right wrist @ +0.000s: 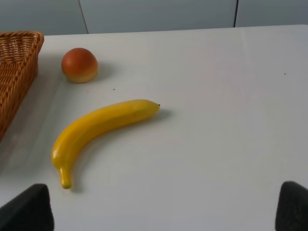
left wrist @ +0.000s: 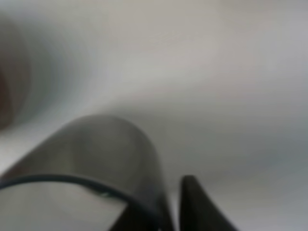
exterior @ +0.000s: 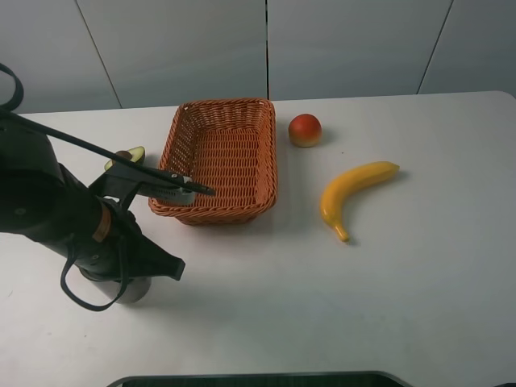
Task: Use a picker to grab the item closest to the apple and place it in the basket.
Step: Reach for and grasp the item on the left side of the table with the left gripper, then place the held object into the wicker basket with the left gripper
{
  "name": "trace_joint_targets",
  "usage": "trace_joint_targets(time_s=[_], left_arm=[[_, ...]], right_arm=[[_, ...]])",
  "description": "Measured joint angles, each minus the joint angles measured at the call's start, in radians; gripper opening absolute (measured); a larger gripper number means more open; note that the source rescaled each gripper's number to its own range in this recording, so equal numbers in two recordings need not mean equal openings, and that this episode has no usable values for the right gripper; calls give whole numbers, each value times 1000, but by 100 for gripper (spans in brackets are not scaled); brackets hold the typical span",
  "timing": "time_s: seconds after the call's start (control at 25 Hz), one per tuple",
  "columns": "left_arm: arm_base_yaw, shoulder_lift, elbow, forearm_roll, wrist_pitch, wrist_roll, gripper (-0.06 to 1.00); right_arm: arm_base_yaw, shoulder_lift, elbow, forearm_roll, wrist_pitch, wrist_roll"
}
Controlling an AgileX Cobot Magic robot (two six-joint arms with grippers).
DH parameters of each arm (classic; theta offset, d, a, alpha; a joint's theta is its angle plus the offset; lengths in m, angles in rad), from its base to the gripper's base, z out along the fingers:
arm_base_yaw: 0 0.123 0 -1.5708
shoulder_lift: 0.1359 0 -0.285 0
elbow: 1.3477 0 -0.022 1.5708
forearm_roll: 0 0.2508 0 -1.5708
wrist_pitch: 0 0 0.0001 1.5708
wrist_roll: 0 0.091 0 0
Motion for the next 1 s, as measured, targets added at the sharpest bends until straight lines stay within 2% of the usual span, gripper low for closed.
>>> trace_joint_targets(time_s=[0.88,1.0], left_arm=[[0,2,0,6,2,-7,0],[0,-1,0,-4,24,18,0]], right_arm=[[0,0,0,0,0,0],[0,0,0,0,0,0]])
